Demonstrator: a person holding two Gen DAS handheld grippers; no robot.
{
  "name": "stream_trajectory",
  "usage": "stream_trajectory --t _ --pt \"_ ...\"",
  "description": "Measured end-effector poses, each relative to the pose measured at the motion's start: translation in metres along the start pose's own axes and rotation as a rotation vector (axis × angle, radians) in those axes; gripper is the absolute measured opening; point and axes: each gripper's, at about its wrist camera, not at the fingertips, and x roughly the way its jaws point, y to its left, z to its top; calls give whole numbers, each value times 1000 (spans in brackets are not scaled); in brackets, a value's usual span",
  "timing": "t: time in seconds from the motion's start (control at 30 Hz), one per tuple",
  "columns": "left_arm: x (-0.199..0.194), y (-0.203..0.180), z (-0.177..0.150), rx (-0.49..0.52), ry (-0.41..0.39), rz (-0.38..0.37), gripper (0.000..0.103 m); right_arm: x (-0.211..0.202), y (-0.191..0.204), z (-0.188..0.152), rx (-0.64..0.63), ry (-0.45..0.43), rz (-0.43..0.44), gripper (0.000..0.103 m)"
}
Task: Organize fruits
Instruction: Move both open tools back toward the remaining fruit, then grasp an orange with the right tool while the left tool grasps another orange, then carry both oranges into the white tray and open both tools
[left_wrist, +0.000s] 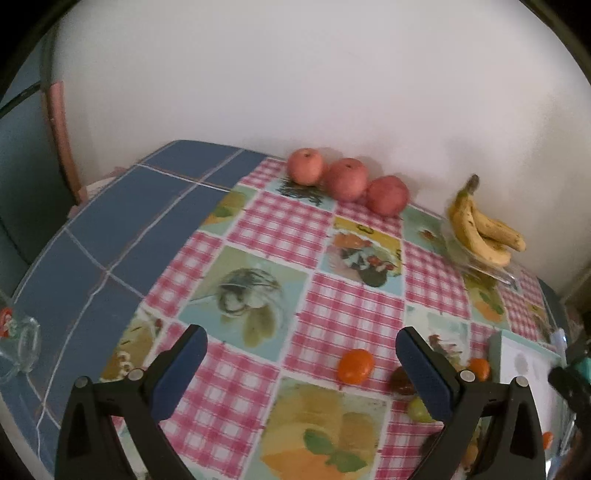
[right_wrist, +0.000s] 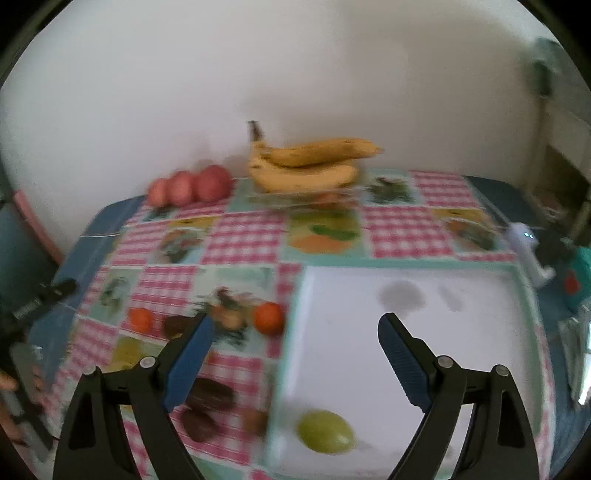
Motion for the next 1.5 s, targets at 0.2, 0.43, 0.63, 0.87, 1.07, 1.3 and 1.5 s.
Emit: stream_trajectory --t 0.2,0.43,0.63,0.87,1.07,1.3,1.5 --pt "14 -9 -2 -30 46 -83 103 23 38 38 -146 102 -25 80" --pt "39 -14 -8 -45 134 -118 88 57 64 50 -255 238 -27 55" --pt "63 -23 -17 -33 210 -139 76 101 67 32 -289 392 -70 42" --pt "84 -29 -23 -18 274 -127 59 130 58 22 -283 456 -97 40" --pt "97 -35 -29 24 316 -79 59 149 55 16 -289 492 -134 40" --pt "98 -40 -29 69 311 -41 37 157 63 17 -368 492 -196 39" --pt "96 -43 -28 69 318 -59 37 159 69 13 -412 467 -233 35"
